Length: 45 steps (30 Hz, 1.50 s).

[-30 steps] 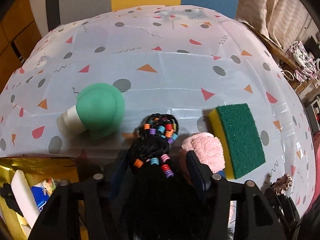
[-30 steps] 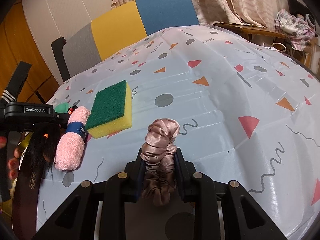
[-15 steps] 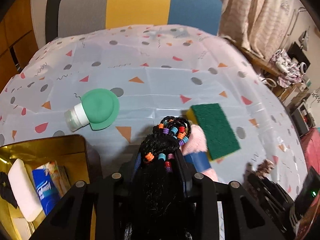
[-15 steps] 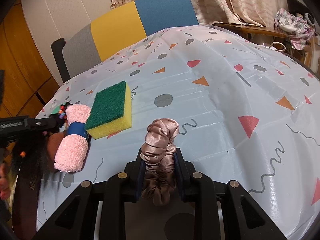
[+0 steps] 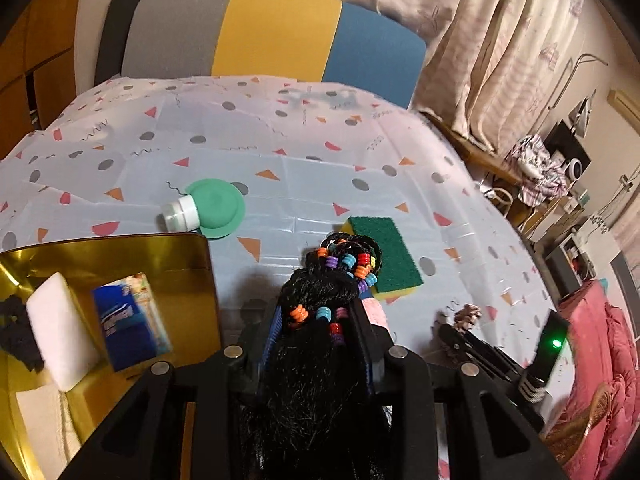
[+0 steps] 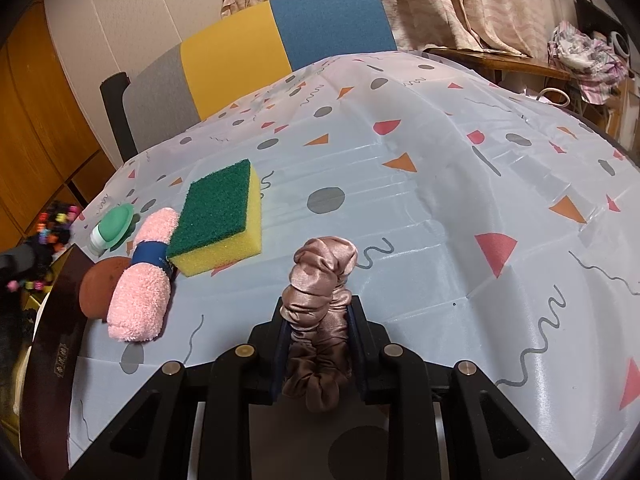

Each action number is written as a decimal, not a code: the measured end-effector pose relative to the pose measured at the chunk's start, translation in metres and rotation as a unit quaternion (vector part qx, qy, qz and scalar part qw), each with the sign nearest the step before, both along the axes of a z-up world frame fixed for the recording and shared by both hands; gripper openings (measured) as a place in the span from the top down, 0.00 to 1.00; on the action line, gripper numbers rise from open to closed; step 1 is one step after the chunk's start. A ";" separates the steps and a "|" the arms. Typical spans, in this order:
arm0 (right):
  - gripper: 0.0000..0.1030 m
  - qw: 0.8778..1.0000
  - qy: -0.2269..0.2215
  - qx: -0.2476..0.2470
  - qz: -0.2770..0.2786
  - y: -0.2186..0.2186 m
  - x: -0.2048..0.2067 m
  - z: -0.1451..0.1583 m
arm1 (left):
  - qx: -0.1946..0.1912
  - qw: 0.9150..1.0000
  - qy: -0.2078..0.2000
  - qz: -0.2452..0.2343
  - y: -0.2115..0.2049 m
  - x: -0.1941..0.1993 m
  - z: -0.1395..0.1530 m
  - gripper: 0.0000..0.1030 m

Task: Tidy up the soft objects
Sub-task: 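Carry the black hair piece into the gold tray and open the left gripper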

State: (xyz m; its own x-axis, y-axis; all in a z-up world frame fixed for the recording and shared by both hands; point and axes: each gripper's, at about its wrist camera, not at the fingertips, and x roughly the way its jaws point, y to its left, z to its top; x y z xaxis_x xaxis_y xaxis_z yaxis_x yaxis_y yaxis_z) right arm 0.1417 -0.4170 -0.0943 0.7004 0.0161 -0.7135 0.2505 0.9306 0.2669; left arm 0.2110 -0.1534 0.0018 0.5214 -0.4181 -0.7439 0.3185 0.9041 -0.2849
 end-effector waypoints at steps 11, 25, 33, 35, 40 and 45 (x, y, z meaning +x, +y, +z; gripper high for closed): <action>0.75 1.000 0.002 -0.005 0.000 0.001 0.000 0.000 | -0.031 0.999 0.009 0.034 0.069 -0.041 0.006 0.69; 0.75 1.000 0.009 -0.024 -0.001 0.006 0.002 0.001 | -0.006 0.994 0.037 0.106 0.144 -0.053 -0.033 0.69; 0.75 0.999 0.013 -0.033 -0.002 0.008 0.003 0.001 | 0.021 0.994 0.021 0.101 0.154 -0.062 -0.036 0.56; 0.74 0.999 0.014 -0.036 -0.002 0.009 0.003 0.001 | 0.036 0.994 0.008 0.105 0.155 -0.067 -0.033 0.56; 0.74 0.999 0.017 -0.042 -0.002 0.010 0.004 0.002 | 0.015 0.993 0.014 0.117 0.168 -0.074 -0.036 0.55; 0.74 0.999 0.019 -0.048 -0.002 0.012 0.004 0.002 | 0.005 0.992 0.010 0.126 0.174 -0.084 -0.039 0.55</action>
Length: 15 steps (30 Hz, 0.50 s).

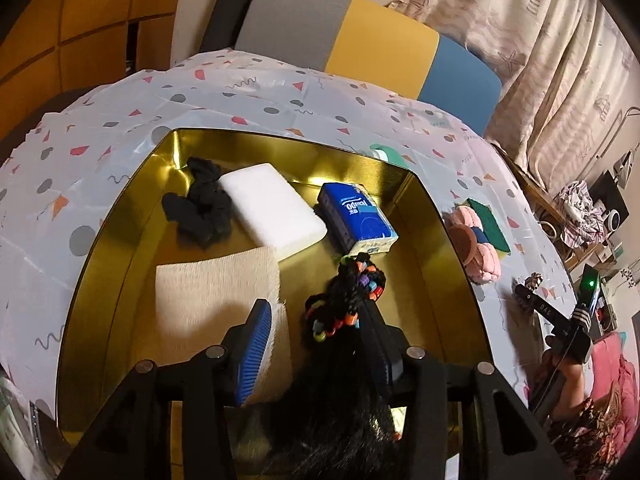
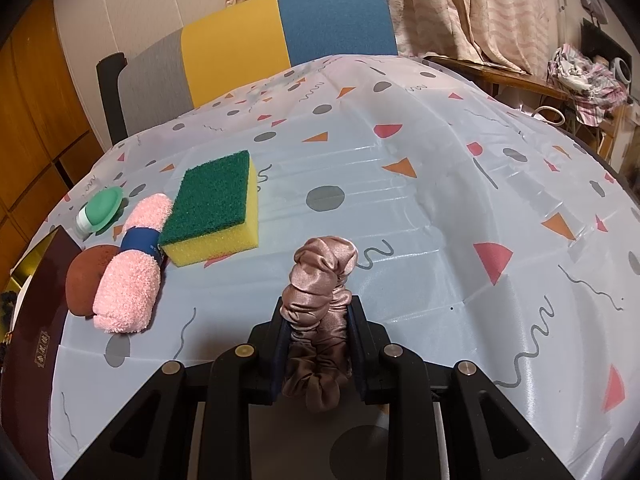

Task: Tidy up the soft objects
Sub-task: 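Carry the black hair piece into the gold tray and open the left gripper, then carry the pink scrunchie into the gold tray and open the right gripper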

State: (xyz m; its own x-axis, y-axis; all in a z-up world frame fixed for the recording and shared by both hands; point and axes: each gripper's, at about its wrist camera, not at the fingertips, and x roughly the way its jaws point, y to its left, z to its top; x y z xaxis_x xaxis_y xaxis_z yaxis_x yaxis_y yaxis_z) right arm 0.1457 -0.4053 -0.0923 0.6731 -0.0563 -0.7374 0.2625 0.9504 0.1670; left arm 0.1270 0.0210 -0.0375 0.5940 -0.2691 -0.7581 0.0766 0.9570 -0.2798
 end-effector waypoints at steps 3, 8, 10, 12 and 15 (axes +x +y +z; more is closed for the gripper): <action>0.74 1.000 -0.001 -0.009 -0.002 0.002 -0.001 0.002 | 0.006 1.000 -0.010 -0.007 -0.003 -0.008 -0.001 0.55; 0.73 1.000 -0.017 -0.021 -0.002 0.007 -0.010 0.009 | 0.002 1.000 -0.020 -0.022 -0.009 -0.017 -0.002 0.55; 0.73 0.999 -0.023 -0.023 -0.001 0.010 -0.015 0.012 | 0.001 0.999 -0.024 -0.025 -0.012 -0.020 -0.002 0.55; 0.73 0.999 -0.027 -0.020 0.003 0.014 -0.020 0.015 | -0.001 0.999 -0.025 -0.033 -0.015 -0.022 -0.002 0.55; 0.73 0.999 -0.030 -0.017 0.006 0.021 -0.030 0.019 | -0.001 0.999 -0.028 -0.042 -0.019 -0.026 -0.001 0.55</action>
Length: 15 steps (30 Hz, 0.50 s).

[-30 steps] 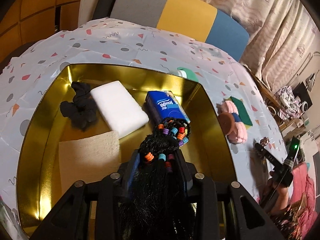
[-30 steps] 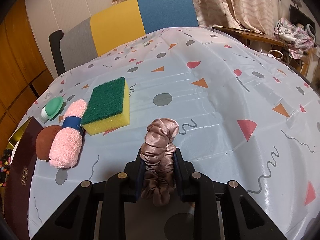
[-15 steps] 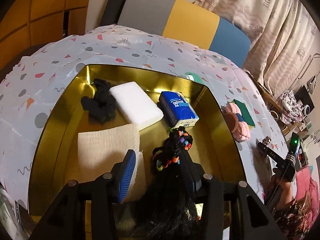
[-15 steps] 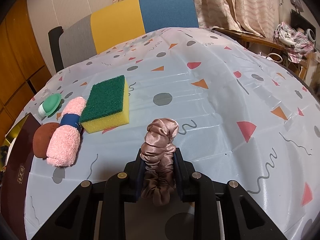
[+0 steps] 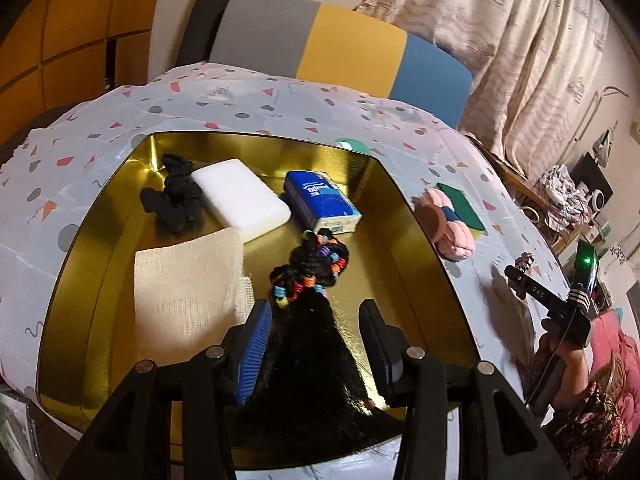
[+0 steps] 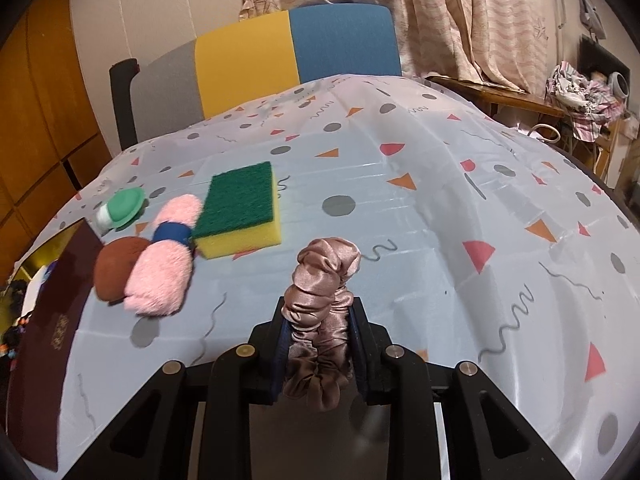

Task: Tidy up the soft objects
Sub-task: 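Carry the pink scrunchie into the gold tray and open the right gripper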

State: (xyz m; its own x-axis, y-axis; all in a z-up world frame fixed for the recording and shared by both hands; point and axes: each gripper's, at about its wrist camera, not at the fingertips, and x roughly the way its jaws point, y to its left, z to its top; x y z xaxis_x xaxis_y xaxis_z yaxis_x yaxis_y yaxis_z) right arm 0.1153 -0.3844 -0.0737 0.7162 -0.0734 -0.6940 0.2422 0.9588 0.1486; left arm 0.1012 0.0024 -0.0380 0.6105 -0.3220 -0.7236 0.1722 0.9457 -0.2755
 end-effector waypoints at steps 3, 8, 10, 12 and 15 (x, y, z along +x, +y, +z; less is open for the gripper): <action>0.73 1.000 0.001 0.003 0.010 0.012 -0.011 0.004 | -0.002 1.000 -0.002 -0.010 -0.002 -0.003 0.001 0.55; 0.73 0.999 0.002 0.010 0.050 0.048 -0.026 0.014 | -0.002 1.000 -0.008 -0.015 0.001 -0.008 0.005 0.55; 0.73 0.997 -0.006 0.009 0.080 0.071 -0.029 0.023 | 0.001 1.000 -0.012 -0.010 0.005 -0.008 0.008 0.55; 0.73 0.994 -0.018 0.011 0.110 0.093 -0.032 0.035 | 0.006 1.000 -0.012 0.003 0.009 -0.009 0.009 0.55; 0.73 0.987 -0.038 0.011 0.153 0.128 -0.034 0.055 | 0.006 1.000 -0.006 0.026 0.019 -0.009 0.007 0.55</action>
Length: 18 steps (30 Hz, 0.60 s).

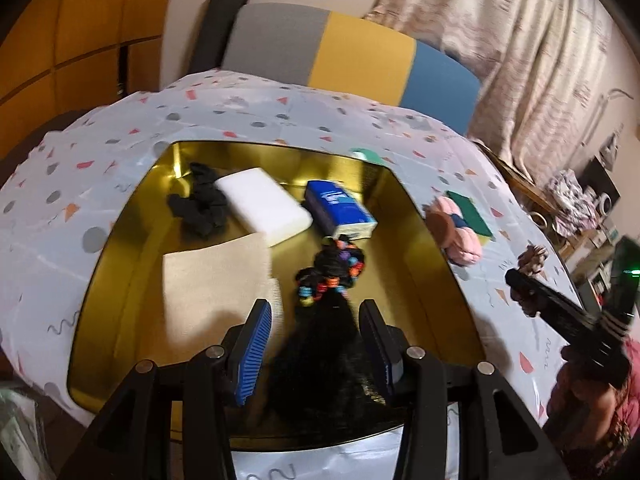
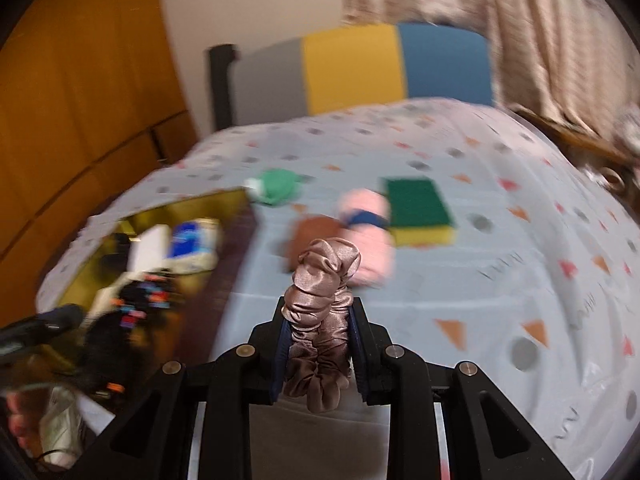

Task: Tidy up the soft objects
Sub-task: 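Carry the pink scrunchie into the gold tray and open the right gripper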

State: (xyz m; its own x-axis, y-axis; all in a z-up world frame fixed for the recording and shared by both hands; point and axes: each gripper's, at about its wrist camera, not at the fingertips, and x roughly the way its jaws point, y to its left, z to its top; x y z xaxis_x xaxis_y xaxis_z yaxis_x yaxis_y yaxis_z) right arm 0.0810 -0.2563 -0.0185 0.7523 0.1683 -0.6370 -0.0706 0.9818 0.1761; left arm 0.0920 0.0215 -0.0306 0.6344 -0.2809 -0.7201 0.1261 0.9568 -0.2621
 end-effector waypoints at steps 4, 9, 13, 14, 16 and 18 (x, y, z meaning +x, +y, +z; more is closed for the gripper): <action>0.73 0.998 -0.010 -0.008 0.056 0.044 0.002 0.018 | -0.008 1.000 0.013 0.015 0.011 0.002 -0.004 0.55; 0.73 0.993 -0.010 -0.022 0.112 0.090 0.005 0.025 | -0.012 0.999 0.016 0.025 0.017 0.003 -0.004 0.55; 0.73 0.989 0.002 -0.057 0.138 0.118 0.006 0.017 | -0.014 0.999 0.020 0.034 0.021 0.003 -0.005 0.55; 0.73 0.988 0.009 -0.064 0.142 0.124 0.007 0.014 | -0.016 0.999 0.023 0.035 0.022 0.004 -0.006 0.55; 0.73 0.987 0.022 -0.071 0.141 0.128 0.009 0.010 | -0.020 0.999 0.028 0.040 0.025 0.005 -0.007 0.55; 0.73 0.987 0.034 -0.078 0.136 0.132 0.012 0.007 | -0.024 0.998 0.032 0.046 0.027 0.006 -0.008 0.55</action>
